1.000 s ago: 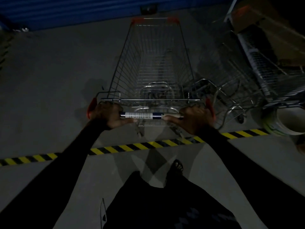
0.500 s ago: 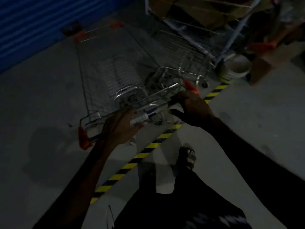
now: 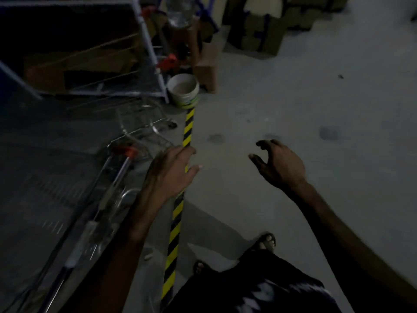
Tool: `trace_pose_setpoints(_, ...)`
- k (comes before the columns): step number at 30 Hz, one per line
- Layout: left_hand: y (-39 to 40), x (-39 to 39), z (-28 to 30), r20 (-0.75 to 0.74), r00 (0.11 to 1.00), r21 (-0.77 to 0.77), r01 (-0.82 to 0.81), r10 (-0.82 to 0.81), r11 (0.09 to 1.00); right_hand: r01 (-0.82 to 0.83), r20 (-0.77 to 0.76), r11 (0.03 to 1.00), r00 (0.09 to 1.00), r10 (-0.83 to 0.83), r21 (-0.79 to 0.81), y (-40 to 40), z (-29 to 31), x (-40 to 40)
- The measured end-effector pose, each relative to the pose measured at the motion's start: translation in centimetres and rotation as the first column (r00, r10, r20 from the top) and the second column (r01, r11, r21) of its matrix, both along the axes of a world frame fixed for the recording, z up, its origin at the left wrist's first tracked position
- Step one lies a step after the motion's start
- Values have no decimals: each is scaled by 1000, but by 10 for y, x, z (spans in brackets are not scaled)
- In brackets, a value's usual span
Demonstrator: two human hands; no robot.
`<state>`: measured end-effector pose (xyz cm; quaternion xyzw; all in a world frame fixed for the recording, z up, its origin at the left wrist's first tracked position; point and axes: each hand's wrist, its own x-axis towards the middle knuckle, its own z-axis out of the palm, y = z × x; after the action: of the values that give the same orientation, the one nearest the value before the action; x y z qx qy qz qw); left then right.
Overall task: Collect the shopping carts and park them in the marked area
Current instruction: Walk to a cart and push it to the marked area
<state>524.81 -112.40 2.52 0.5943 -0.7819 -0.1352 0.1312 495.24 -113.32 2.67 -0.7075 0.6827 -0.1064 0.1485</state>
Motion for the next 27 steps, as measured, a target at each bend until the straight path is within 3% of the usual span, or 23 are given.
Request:
trace_pose_setpoints(5, -44, -130, 15, 56, 963, -94, 269, -265, 958, 298, 61, 955, 953, -298, 17, 27, 5, -111)
trace_pose_setpoints(12, -92, -311, 22, 86, 828, -119, 561, -555, 819, 588, 95, 808, 803, -588, 35, 59, 10, -252)
trace_pose_setpoints(19, -108, -460, 12, 32, 718, -106, 694, -695, 712, 730, 93, 683, 678, -729, 30, 90, 14, -362)
trace_pose_setpoints(27, -140, -567, 19, -14, 635, -83, 769, -773, 634, 839, 155, 545, 540, -827, -11, 85, 21, -447)
